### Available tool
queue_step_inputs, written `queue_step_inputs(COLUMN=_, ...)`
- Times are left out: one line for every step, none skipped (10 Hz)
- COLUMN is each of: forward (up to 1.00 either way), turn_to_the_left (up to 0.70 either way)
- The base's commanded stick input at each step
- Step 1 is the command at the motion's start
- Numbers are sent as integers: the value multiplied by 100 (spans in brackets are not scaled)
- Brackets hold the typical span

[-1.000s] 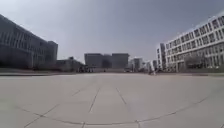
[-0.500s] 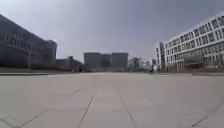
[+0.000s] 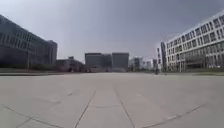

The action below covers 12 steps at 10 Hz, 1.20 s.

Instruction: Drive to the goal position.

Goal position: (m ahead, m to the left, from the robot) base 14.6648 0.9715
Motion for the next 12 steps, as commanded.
queue_step_inputs(forward=85, turn_to_the_left=0)
queue_step_inputs(forward=85, turn_to_the_left=0)
queue_step_inputs(forward=85, turn_to_the_left=0)
queue_step_inputs(forward=85, turn_to_the_left=0)
queue_step_inputs(forward=85, turn_to_the_left=0)
queue_step_inputs(forward=85, turn_to_the_left=0)
queue_step_inputs(forward=85, turn_to_the_left=0)
queue_step_inputs(forward=85, turn_to_the_left=0)
queue_step_inputs(forward=85, turn_to_the_left=0)
queue_step_inputs(forward=85, turn_to_the_left=0)
queue_step_inputs(forward=85, turn_to_the_left=0)
queue_step_inputs(forward=85, turn_to_the_left=0)
